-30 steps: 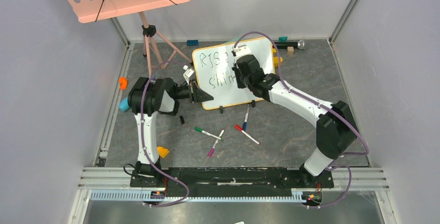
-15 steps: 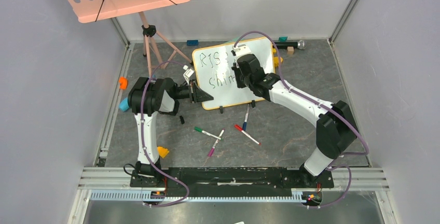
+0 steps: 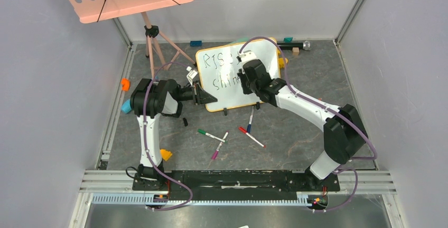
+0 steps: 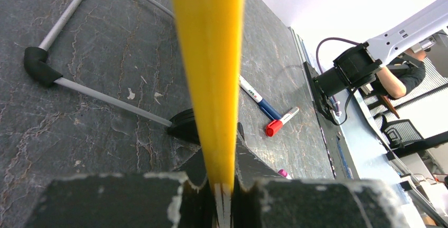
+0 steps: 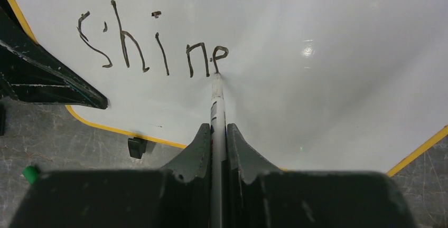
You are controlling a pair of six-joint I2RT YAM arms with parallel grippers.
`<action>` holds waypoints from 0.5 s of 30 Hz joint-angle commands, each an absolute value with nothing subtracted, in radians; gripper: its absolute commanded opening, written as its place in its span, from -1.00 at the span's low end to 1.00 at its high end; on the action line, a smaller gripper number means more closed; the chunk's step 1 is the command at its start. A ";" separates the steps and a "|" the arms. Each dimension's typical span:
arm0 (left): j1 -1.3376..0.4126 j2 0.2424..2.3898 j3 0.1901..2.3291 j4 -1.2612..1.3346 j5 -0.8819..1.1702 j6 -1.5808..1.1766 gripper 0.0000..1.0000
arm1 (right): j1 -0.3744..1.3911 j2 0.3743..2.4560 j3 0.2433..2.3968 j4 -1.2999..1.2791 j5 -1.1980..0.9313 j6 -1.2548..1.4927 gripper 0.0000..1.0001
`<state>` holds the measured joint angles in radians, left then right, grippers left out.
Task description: Write a sentence on the whiteboard
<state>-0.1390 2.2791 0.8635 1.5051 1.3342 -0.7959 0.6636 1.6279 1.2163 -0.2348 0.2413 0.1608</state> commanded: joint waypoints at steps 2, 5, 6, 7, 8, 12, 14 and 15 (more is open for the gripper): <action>-0.156 2.308 0.839 1.557 1.436 -0.732 -0.96 | 0.657 1.599 1.207 -0.241 0.314 0.161 -1.00; -0.156 2.309 0.839 1.557 1.434 -0.732 -0.96 | 0.655 1.595 1.218 -0.246 0.335 0.162 -1.00; -0.156 2.308 0.839 1.557 1.434 -0.732 -0.96 | 0.655 1.592 1.222 -0.247 0.336 0.162 -1.00; -0.156 2.308 0.839 1.557 1.433 -0.732 -0.96 | 0.655 1.590 1.224 -0.248 0.333 0.163 -1.00; -0.156 2.309 0.839 1.557 1.433 -0.732 -0.96 | 0.654 1.585 1.226 -0.247 0.326 0.162 -1.00; -0.156 2.308 0.841 1.557 1.433 -0.732 -0.96 | 0.654 1.549 1.215 -0.227 0.297 0.161 -1.00; -0.156 2.309 0.841 1.557 1.433 -0.732 -0.96 | 0.653 1.525 1.207 -0.218 0.289 0.160 -1.00; -0.156 2.308 0.841 1.557 1.433 -0.732 -0.96 | 0.653 1.514 1.207 -0.218 0.290 0.158 -1.00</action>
<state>-0.1390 2.2791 0.8635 1.5055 1.3346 -0.7956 0.6605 1.6005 1.2121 -0.2565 0.2783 0.1635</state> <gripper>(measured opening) 0.114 0.119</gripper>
